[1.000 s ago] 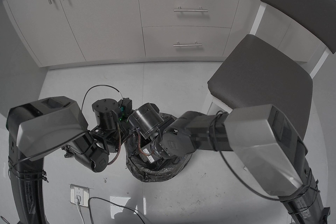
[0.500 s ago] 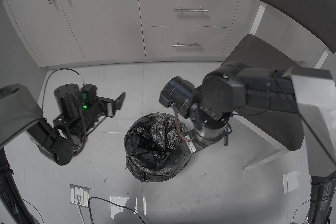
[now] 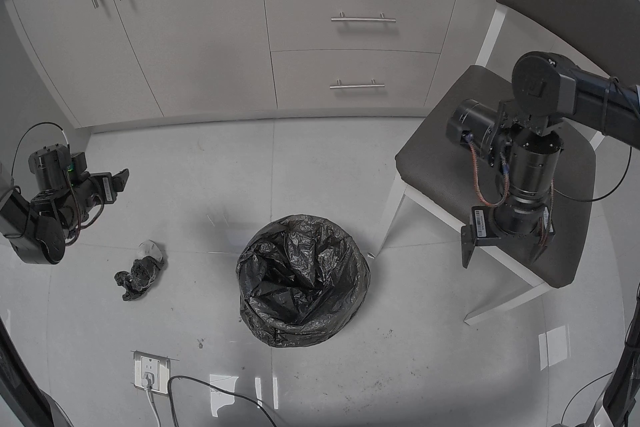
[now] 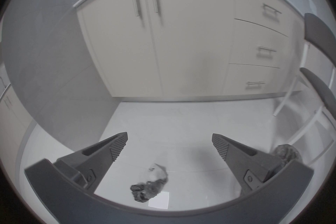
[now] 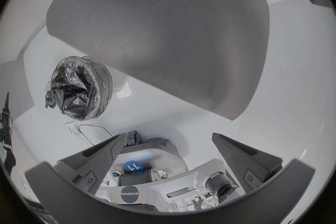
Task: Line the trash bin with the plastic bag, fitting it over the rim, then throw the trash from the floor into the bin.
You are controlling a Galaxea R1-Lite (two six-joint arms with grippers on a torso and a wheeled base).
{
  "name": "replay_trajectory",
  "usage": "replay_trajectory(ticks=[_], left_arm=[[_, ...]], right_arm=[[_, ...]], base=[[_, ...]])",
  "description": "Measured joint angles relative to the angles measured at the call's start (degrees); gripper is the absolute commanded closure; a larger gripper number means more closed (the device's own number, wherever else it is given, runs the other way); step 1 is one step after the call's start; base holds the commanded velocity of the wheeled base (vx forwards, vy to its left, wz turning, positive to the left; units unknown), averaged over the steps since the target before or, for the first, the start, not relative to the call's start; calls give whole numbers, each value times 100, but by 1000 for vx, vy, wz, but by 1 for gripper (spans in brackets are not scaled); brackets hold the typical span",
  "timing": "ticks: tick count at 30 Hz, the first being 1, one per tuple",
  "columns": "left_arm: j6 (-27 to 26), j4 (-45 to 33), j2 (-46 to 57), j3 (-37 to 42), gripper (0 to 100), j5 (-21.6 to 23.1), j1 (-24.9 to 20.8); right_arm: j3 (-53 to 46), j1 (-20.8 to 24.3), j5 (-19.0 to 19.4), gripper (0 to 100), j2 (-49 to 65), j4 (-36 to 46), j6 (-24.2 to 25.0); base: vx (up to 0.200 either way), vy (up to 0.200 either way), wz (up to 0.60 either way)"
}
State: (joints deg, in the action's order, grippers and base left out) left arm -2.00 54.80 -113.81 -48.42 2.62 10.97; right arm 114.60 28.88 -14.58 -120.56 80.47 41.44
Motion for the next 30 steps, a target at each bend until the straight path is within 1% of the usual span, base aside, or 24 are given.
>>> replay_trajectory(ticks=[5, 8, 13, 16, 20, 23, 27, 30], left_arm=[[-13, -360, -545, -877, 0, 71, 302], [-23, -720, -909, -1554, 0, 68, 438], [-21, -1758, -1488, -2884, 0, 66, 549], [-13, -2444, -1893, -3821, 0, 61, 600], [-7, -3140, -2464, -4849, 0, 57, 669], [-5, -3483, -2946, -5449, 0, 49, 733], [0, -3885, -3602, -6166, 0, 49, 820], [11, -4320, -4024, -6454, 0, 44, 857]], right_arm=[[0, -228, 101, 0, 89, 57, 126], [0, -313, 123, 0, 87, 60, 178], [0, -430, 128, 0, 63, 41, 211], [0, -488, 126, 0, 34, 24, 213], [0, -524, 112, 0, -11, -16, 222], [0, -551, 82, 0, -68, -94, 240], [-2, -556, -57, 0, -171, -184, 257], [-2, -545, -154, 0, -250, -268, 271]], base=[[0, 0, 0], [0, 0, 0], [0, 0, 0], [0, 0, 0], [0, 0, 0], [0, 0, 0], [0, 0, 0], [0, 0, 0]])
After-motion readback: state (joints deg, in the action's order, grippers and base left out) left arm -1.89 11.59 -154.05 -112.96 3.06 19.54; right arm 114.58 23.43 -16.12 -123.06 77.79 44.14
